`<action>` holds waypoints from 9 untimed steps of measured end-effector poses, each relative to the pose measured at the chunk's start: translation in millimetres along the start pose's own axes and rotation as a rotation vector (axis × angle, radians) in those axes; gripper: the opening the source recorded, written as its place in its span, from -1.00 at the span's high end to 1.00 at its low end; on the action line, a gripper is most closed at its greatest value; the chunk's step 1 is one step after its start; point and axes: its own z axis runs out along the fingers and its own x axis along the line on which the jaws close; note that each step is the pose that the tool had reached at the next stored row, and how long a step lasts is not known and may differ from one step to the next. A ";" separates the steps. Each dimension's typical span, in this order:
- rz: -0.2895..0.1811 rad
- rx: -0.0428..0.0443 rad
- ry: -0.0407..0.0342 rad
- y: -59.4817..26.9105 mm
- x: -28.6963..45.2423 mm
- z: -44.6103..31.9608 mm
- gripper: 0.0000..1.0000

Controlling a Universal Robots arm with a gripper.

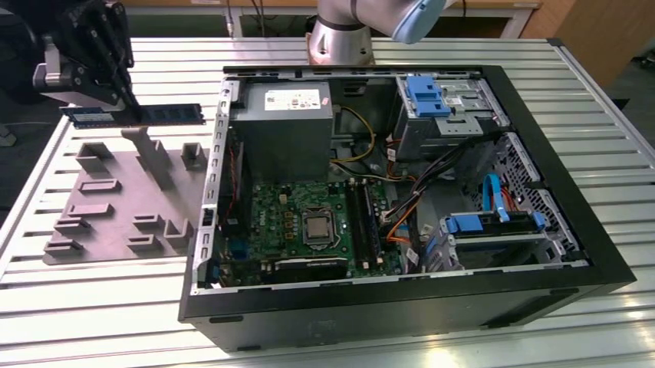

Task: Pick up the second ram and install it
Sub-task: 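Pick up the second ram and move it above second insertion slot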

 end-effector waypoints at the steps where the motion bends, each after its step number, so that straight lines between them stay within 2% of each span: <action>1: 0.000 0.0000 0.0001 -2.1 0.0 0.0 0.73; 9: 0.000 0.0001 0.0000 -18.3 -0.2 0.4 0.73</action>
